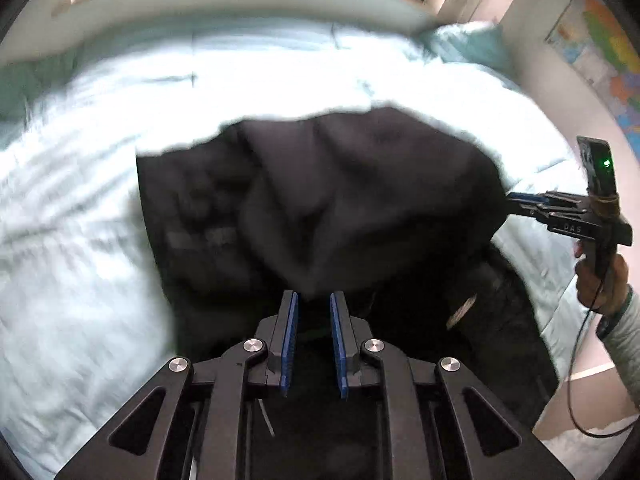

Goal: Fold large clothes
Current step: 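Lay the hood onto the parka body and open both grippers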

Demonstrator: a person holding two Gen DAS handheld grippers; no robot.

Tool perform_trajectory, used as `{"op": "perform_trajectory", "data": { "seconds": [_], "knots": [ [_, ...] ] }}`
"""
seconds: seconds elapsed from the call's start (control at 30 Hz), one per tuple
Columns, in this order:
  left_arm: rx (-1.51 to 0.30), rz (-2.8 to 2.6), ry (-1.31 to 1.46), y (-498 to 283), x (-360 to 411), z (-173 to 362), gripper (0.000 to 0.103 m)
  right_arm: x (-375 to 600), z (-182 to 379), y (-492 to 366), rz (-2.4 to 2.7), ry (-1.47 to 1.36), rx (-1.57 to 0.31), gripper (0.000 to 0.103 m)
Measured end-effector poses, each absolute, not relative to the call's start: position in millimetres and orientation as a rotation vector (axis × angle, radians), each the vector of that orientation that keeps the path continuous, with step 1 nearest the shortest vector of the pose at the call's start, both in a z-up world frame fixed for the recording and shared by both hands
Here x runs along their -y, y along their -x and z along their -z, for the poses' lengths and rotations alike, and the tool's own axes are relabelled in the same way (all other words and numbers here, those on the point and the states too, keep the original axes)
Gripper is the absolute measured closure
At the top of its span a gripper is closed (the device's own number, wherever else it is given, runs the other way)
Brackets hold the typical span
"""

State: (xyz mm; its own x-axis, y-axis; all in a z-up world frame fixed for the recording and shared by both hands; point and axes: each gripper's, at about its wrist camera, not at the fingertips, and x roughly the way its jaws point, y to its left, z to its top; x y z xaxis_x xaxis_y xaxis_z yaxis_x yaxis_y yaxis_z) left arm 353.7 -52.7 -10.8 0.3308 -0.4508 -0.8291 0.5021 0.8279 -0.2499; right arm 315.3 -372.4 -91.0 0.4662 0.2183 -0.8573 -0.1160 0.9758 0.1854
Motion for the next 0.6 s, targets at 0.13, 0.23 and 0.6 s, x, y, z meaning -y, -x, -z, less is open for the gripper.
{"op": "perform_trajectory", "data": {
  "seconds": [0.13,0.23,0.6],
  "knots": [
    [-0.957,0.694,0.027,-382.7,67.3,-34.8,0.075,355.0,40.6,-336.4,-0.265,-0.151,-0.949,0.052],
    [-0.955,0.718,0.106,-412.0,90.3,-33.9,0.053,320.2,25.9,-363.0,-0.284,-0.166,-0.938,0.052],
    [-1.369,0.657,0.212,-414.0,102.7,152.9,0.056,250.3,202.5,-376.5,-0.325,-0.015,-1.319,0.049]
  ]
}}
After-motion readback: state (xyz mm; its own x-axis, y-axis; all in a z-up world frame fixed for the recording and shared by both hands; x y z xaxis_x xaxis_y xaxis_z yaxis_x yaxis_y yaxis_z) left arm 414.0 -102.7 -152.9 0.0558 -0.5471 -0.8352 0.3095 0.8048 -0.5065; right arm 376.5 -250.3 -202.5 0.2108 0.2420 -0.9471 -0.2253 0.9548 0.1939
